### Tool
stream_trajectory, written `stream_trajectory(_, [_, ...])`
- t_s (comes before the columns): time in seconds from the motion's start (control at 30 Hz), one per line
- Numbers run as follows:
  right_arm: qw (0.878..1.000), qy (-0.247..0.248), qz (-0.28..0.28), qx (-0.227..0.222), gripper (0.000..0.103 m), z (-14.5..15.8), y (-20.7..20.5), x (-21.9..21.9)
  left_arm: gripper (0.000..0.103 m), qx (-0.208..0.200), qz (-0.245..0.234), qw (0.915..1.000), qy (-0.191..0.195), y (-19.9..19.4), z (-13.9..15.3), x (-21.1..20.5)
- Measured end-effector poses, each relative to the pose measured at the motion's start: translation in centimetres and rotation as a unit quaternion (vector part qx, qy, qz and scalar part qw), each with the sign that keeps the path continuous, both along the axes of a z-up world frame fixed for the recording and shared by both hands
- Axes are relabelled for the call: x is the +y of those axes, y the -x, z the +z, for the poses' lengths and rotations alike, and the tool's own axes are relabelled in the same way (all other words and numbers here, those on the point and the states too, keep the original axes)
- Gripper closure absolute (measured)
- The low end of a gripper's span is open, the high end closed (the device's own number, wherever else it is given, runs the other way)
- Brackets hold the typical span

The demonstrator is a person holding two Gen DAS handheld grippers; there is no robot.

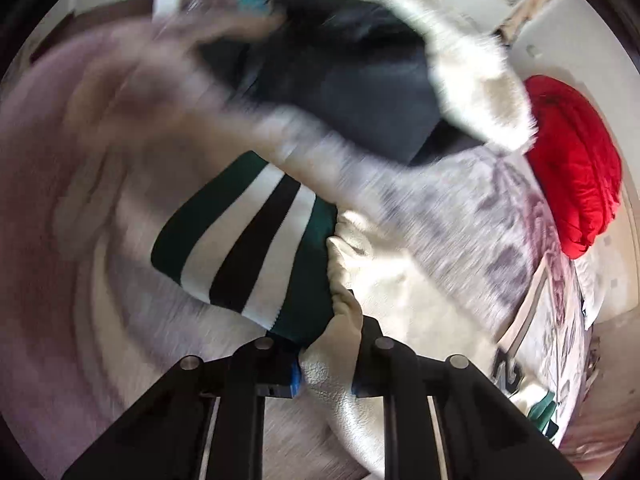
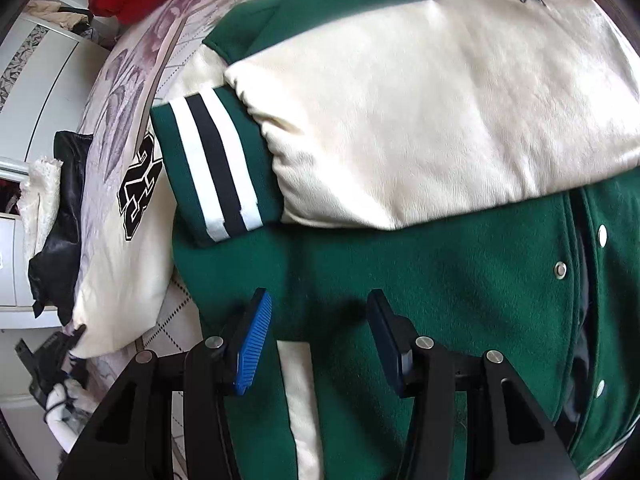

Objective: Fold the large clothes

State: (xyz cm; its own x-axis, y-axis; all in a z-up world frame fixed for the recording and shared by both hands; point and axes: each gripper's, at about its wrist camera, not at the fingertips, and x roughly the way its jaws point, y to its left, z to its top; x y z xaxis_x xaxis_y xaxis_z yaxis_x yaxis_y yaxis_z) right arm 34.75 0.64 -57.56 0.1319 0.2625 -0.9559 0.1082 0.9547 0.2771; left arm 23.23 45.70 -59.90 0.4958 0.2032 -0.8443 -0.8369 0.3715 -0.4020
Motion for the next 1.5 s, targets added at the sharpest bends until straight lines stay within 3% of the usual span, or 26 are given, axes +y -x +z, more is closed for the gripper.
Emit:
stream_trajectory(0.13, [0.999, 0.018, -0.020, -0.021, 0.051, 1.4, -1.2, -0.4, 0.092, -0.019, -0.039, 0.9967, -0.068, -5.1, 5.0, 1.3])
stream_trajectory(0.23, [1.000, 0.004, -0.011, -0.024, 0.051, 1.3, -3.4, 0.6, 0.092, -0.029, -0.064, 0.9915, -0.110, -7.7, 8.7, 1.3])
stream_trajectory(0.4, [0.999, 0.034, -0.003, -0.009, 0.051, -1.7, -9.4, 4.1, 0.093, -0.042, -0.100, 0.9810, -0.161, -10.3, 13.8, -0.9])
stream_trajectory(0.53, [1.000, 0.019, -0.010, -0.020, 0.051, 0.6, -11.2, 3.1, 0.093, -0.045, -0.136, 0.9692, -0.200, -11.6, 16.9, -4.0])
stream_trajectory(0.6, [0.999, -0.005, -0.030, -0.023, 0.044, 1.8, -10.8, 1.4, 0.093, -0.043, -0.154, 0.9617, -0.222, -11.5, 18.2, -6.1])
stream_trajectory(0.63, [0.999, -0.027, -0.039, -0.021, 0.028, 2.0, -10.6, 0.6, 0.093, -0.041, -0.161, 0.9591, -0.229, -11.8, 18.6, -6.9])
stream_trajectory(0.67, [0.998, -0.046, -0.046, -0.017, 0.022, 1.9, -10.7, 0.2, 0.093, -0.040, -0.169, 0.9557, -0.237, -11.8, 19.1, -8.0])
stream_trajectory(0.8, [0.998, -0.059, -0.016, 0.010, 0.023, -0.5, -12.1, 2.2, 0.093, -0.027, -0.195, 0.9434, -0.267, -12.4, 19.8, -10.9])
stream_trajectory(0.83, [0.999, -0.038, 0.008, 0.013, 0.037, -1.3, -12.5, 3.3, 0.093, -0.026, -0.202, 0.9401, -0.274, -12.5, 19.8, -11.5])
stream_trajectory(0.87, [1.000, 0.002, 0.025, 0.006, 0.061, -1.7, -12.8, 4.7, 0.093, -0.023, -0.208, 0.9369, -0.280, -12.7, 20.0, -12.1])
stream_trajectory(0.93, [0.999, 0.032, 0.031, -0.017, 0.080, -1.4, -13.1, 5.1, 0.093, -0.021, -0.217, 0.9326, -0.288, -13.0, 20.1, -13.0])
stream_trajectory(0.97, [0.999, 0.027, 0.020, -0.030, 0.086, -0.8, -13.2, 4.8, 0.093, -0.019, -0.220, 0.9312, -0.290, -13.1, 20.2, -13.3])
stream_trajectory(1.07, [0.996, 0.033, 0.001, -0.077, 0.087, 1.3, -14.0, 4.7, 0.093, -0.018, -0.224, 0.9290, -0.294, -13.2, 20.3, -13.9])
stream_trajectory(1.13, [0.997, 0.053, 0.028, -0.043, 0.087, -0.8, -15.5, 6.0, 0.093, -0.014, -0.226, 0.9288, -0.293, -13.5, 20.3, -14.4])
stream_trajectory(1.23, [0.998, 0.043, 0.036, -0.019, 0.082, -1.5, -16.6, 5.5, 0.093, -0.014, -0.230, 0.9277, -0.294, -13.8, 20.6, -15.3])
stream_trajectory(1.3, [0.995, 0.078, 0.050, -0.036, 0.056, 0.1, -16.4, 4.7, 0.093, -0.014, -0.236, 0.9231, -0.303, -13.9, 21.1, -16.3])
stream_trajectory(1.33, [0.992, 0.105, 0.050, -0.047, 0.027, 1.0, -16.0, 4.1, 0.093, -0.014, -0.241, 0.9198, -0.309, -14.0, 21.5, -17.1])
stream_trajectory(1.37, [0.988, 0.135, 0.050, -0.061, 0.015, 2.0, -15.4, 3.5, 0.093, -0.013, -0.246, 0.9173, -0.313, -14.1, 21.7, -18.0])
stream_trajectory(1.43, [0.979, 0.177, 0.056, -0.081, 0.015, 3.5, -14.2, 2.0, 0.093, -0.011, -0.257, 0.9127, -0.318, -14.5, 22.1, -19.7])
stream_trajectory(1.5, [0.978, 0.184, 0.053, -0.080, 0.014, 4.4, -13.4, -0.2, 0.093, -0.014, -0.276, 0.9065, -0.319, -15.0, 22.6, -22.3])
